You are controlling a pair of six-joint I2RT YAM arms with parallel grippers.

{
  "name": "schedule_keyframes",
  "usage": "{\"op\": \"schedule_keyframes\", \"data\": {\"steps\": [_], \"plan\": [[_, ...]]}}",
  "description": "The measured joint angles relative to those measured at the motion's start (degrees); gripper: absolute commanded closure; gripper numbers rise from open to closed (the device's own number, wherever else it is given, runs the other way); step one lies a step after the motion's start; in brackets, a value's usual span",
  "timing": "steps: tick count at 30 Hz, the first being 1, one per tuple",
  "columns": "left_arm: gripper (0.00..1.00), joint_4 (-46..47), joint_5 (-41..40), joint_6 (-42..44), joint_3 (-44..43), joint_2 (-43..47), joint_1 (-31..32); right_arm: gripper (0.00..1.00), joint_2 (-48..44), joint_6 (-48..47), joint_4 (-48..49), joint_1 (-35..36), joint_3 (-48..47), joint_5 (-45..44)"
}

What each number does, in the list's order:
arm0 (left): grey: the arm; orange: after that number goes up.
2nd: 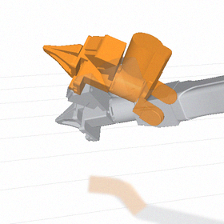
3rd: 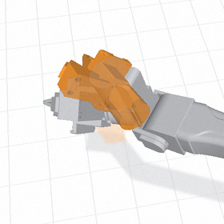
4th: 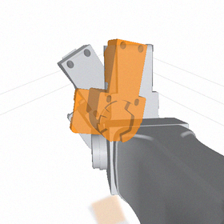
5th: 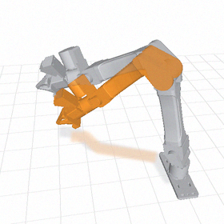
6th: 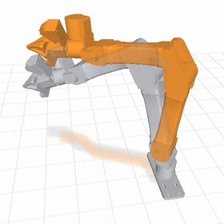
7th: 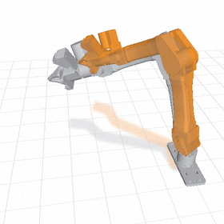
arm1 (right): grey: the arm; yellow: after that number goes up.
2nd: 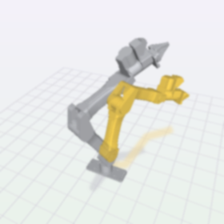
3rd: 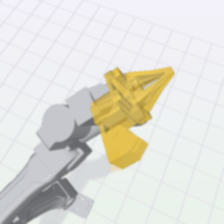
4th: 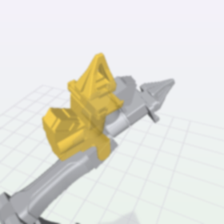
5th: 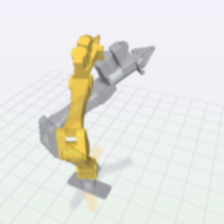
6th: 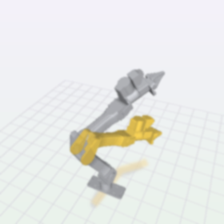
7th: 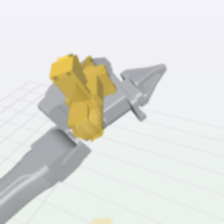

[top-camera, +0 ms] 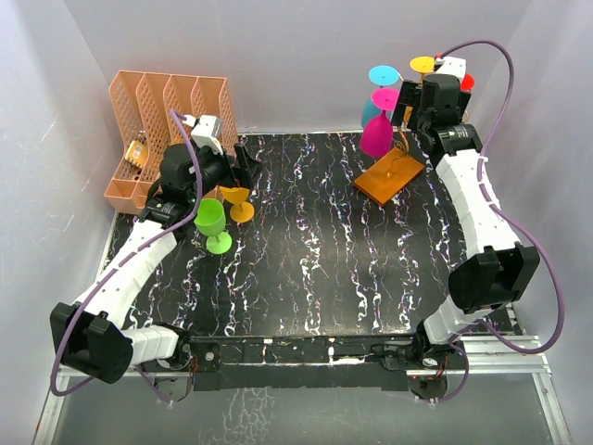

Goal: Take the wine glass off the wine glass rack

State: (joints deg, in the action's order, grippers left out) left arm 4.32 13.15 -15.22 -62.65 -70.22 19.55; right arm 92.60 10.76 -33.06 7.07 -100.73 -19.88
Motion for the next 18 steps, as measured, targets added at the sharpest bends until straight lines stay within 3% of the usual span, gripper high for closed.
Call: {"op": "schedule_keyframes", "data": {"steps": [18], "plan": [[0.03,0.0,1.1,-0.7,0.0,-1.4,-0.3,0.01,-8.3,-1.0,-2.8,-3.8,4.6,0.0]]}}
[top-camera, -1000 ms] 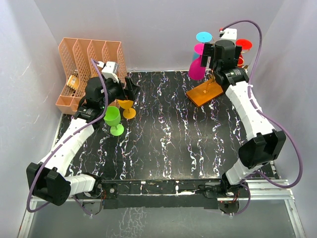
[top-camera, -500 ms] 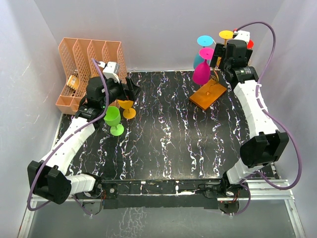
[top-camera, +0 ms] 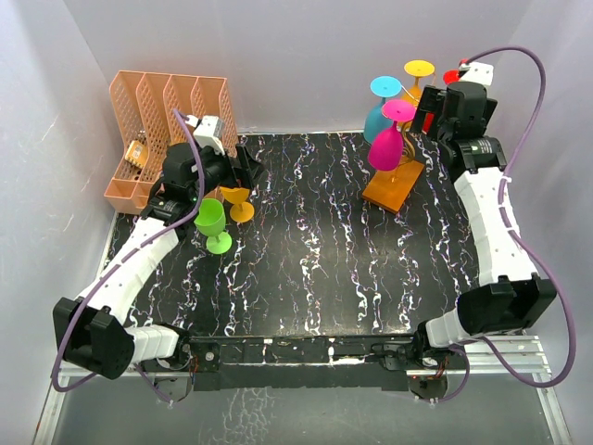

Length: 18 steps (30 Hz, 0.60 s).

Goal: Take the wine glass off the wine glass rack

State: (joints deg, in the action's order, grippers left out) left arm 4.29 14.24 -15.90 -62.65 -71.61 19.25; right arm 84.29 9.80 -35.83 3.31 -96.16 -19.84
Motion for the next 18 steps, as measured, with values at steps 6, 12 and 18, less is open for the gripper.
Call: {"op": "schedule_keyframes", "data": {"steps": [6,12,18], "plan": [[0.03,0.1,0.4,-0.4,0.0,-0.7,0.0,0.02,-2.1,-0.4,-1.1,-0.1,0.1,0.5],[0.03,0.3,1.0,-0.8,0.0,-1.4,0.0,0.02,-3.7,0.8,-3.1,-0.1,0.0,4.7],[0.03,0.4,1.5,-1.0,0.0,-1.4,0.0,0.10,-2.8,3.8,-3.2,-0.1,-4.9,11.1]]}}
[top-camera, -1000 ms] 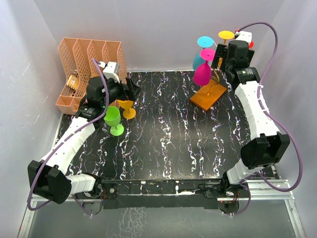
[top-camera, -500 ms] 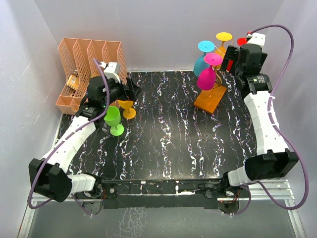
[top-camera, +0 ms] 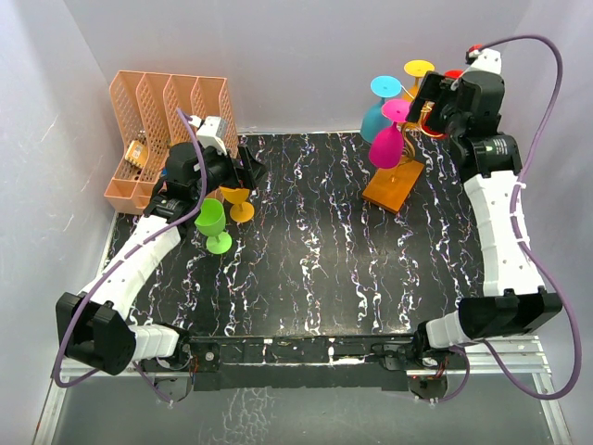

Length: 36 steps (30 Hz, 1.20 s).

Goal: Take the wine glass off the wine glass rack

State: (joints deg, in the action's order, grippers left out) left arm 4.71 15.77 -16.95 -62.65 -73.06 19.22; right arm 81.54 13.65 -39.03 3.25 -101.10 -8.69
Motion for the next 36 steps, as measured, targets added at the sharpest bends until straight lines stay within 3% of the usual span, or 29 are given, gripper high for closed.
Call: {"op": "schedule_keyframes", "data": {"steps": [7,19,23,28,36], "plan": [[0.03,0.0,0.6,-0.6,0.0,0.0,0.0,0.17,5.0,4.2,0.9,-0.4,-7.4,7.3],[0.03,0.0,0.8,-0.7,0.0,0.0,-0.1,0.37,10.3,8.4,1.5,-3.4,-7.9,16.9],[0.03,0.0,0.8,-0.7,0.0,0.0,-0.3,0.37,10.7,8.3,1.4,-4.4,-7.9,17.2],[0.03,0.0,0.9,-0.9,0.0,-0.1,-0.4,0.30,11.1,8.5,1.4,-5.1,-7.8,17.3],[0.03,0.0,1.4,-1.1,0.0,-0.6,-0.7,0.33,12.3,9.0,1.6,-5.5,-7.6,18.3]]}}
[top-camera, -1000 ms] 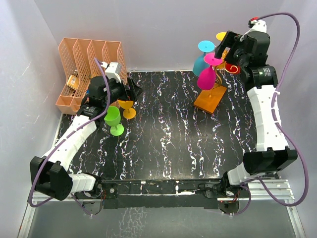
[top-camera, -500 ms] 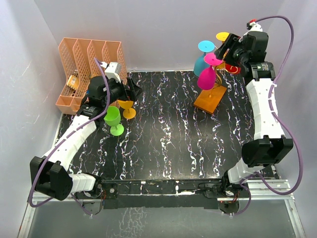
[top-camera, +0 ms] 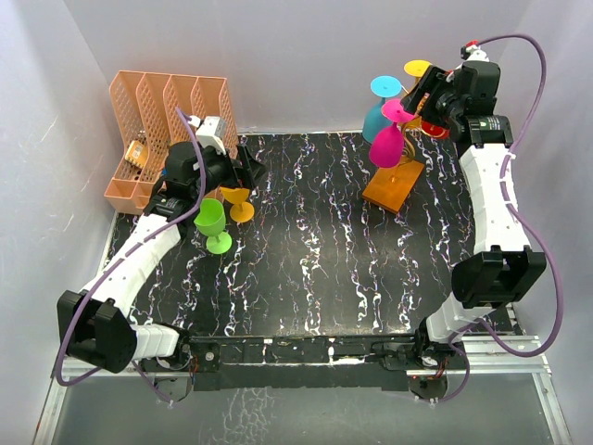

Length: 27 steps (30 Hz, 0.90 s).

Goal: Take the wine glass off the wine glass rack

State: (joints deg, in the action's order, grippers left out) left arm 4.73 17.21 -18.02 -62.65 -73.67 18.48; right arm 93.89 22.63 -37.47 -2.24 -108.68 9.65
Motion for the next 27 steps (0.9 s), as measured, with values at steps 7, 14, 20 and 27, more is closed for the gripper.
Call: {"op": "schedule_keyframes", "data": {"steps": [7,14,20,27], "plan": [[0.03,0.0,0.9,0.0,0.0,0.0,-0.6,0.43,0.0,1.4,2.9,-0.9,2.7,3.0],[0.03,0.1,1.9,-0.9,0.0,0.0,-1.9,0.49,0.5,3.9,3.0,-1.2,2.8,6.5],[0.03,1.3,3.2,-2.0,0.0,0.0,-2.7,0.56,0.8,5.1,3.8,-1.2,3.5,8.0],[0.03,1.7,4.3,-2.8,0.0,0.0,-3.2,0.67,0.8,7.3,3.8,-1.3,3.6,7.9]]}}
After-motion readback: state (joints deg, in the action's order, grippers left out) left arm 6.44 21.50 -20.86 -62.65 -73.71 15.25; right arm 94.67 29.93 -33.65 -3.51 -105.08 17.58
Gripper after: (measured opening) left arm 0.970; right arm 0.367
